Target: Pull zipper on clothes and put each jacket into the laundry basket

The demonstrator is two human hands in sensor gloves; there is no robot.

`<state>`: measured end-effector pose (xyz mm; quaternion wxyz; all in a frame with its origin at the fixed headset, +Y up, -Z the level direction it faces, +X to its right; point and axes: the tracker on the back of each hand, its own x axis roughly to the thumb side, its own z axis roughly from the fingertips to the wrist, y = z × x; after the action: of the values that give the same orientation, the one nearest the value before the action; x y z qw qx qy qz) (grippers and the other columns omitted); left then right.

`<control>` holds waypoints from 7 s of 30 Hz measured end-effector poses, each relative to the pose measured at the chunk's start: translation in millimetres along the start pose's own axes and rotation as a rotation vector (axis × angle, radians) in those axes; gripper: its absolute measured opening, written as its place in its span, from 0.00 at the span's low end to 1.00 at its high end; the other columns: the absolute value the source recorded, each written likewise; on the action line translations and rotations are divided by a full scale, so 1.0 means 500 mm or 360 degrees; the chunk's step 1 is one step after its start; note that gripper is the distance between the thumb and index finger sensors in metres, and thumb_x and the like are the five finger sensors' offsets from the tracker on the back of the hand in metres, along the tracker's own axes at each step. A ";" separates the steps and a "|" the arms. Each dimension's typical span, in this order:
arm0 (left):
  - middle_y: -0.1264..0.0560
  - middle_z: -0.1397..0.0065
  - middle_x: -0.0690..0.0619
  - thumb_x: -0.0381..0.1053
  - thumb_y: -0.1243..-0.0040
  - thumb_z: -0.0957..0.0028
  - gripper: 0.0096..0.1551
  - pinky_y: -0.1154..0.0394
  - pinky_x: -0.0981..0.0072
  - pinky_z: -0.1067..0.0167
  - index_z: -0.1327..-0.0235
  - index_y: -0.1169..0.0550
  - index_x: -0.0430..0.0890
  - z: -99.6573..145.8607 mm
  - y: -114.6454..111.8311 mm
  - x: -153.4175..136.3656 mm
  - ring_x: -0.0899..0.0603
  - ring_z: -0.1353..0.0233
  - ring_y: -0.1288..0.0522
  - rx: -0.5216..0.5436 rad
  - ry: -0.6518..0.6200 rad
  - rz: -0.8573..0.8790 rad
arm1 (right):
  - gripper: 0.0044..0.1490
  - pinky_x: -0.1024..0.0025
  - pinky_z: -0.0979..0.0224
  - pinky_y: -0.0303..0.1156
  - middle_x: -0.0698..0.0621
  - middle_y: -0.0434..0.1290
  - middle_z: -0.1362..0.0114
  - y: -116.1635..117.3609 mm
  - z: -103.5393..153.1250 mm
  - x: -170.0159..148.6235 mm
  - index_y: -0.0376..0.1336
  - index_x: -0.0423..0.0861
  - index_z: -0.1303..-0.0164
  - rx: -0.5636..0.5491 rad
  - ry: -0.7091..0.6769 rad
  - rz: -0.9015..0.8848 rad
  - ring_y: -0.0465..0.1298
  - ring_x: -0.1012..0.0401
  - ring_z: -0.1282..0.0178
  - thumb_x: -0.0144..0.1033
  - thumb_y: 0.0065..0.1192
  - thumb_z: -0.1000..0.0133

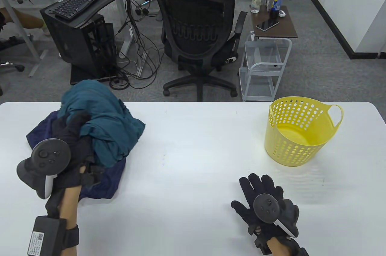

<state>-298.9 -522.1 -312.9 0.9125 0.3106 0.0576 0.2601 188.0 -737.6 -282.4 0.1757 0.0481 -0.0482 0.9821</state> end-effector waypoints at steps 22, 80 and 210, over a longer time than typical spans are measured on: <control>0.32 0.23 0.56 0.62 0.41 0.56 0.34 0.18 0.54 0.51 0.35 0.37 0.75 0.403 -0.476 0.173 0.45 0.40 0.18 -0.1112 -0.0662 -0.0653 | 0.47 0.24 0.26 0.47 0.49 0.55 0.11 -0.012 -0.008 -0.052 0.53 0.56 0.19 -0.0062 0.0216 -0.0055 0.49 0.37 0.15 0.65 0.57 0.46; 0.14 0.38 0.63 0.60 0.37 0.57 0.28 0.21 0.40 0.43 0.39 0.21 0.64 0.361 -0.307 0.124 0.49 0.46 0.12 -0.0994 -0.0398 0.0357 | 0.58 0.41 0.27 0.65 0.50 0.64 0.17 0.089 -0.018 0.098 0.49 0.53 0.20 0.0773 -0.0017 -0.0426 0.76 0.47 0.30 0.50 0.82 0.54; 0.22 0.28 0.55 0.70 0.44 0.57 0.32 0.33 0.37 0.34 0.41 0.19 0.60 0.289 -0.347 -0.050 0.34 0.24 0.32 -0.1350 0.0280 -0.0347 | 0.26 0.70 0.46 0.78 0.63 0.75 0.33 -0.143 -0.083 0.234 0.66 0.67 0.35 -0.0885 -0.0010 0.0008 0.82 0.62 0.48 0.50 0.68 0.44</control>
<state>-205.7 -729.0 -302.1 0.9729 -0.1225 0.0555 0.1882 100.4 -626.6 -304.7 0.1796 0.0011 -0.3167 0.9314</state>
